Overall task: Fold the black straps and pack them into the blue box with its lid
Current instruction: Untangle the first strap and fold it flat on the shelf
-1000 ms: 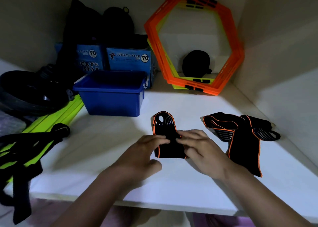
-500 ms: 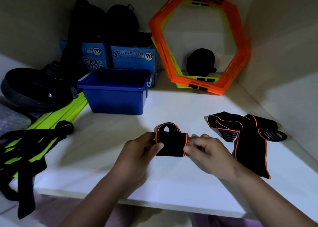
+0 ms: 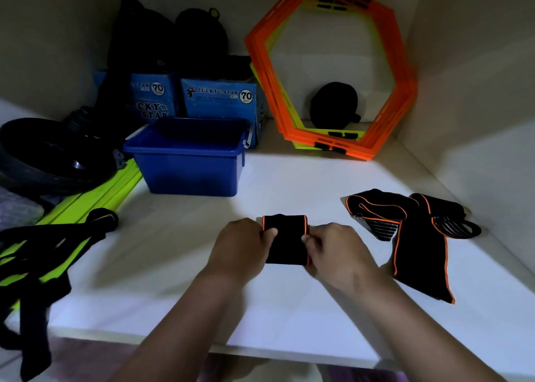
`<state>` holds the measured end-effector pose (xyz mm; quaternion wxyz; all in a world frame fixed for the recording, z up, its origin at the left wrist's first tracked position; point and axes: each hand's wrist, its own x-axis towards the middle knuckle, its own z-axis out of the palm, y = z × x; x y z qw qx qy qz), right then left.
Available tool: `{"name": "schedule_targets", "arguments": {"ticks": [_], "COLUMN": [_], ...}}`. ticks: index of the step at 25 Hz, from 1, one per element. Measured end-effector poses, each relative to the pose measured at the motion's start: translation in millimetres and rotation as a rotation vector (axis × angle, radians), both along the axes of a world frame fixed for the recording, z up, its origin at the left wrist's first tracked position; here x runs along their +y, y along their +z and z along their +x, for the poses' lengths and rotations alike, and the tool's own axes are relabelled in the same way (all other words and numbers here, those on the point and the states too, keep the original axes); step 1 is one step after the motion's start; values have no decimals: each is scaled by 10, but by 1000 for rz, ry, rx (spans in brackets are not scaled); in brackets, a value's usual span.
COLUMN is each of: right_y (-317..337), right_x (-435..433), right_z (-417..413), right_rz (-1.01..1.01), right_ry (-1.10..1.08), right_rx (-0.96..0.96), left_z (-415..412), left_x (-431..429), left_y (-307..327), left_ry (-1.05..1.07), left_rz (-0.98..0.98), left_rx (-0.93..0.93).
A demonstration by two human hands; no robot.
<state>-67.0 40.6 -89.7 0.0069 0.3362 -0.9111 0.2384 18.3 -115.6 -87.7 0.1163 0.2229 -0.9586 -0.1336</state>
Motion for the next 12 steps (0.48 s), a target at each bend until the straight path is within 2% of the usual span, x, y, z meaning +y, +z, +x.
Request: {"name": "schedule_targets", "arguments": {"ticks": [2, 5, 9, 12], "right_y": [-38, -68, -137, -160], "right_x": [-76, -90, -36, -24], "right_z": [98, 114, 31, -8], "right_rz": [94, 10, -84, -144], "right_ry": [6, -9, -3, 8], "right_rx": [110, 60, 34, -4], "left_z": [19, 80, 96, 112], "left_x": [107, 174, -7, -57], "left_y": [41, 74, -16, -23], "left_ry": [-7, -54, 27, 46], "left_rz": [-56, -20, 380, 530], "left_rx": [6, -7, 102, 190]}}
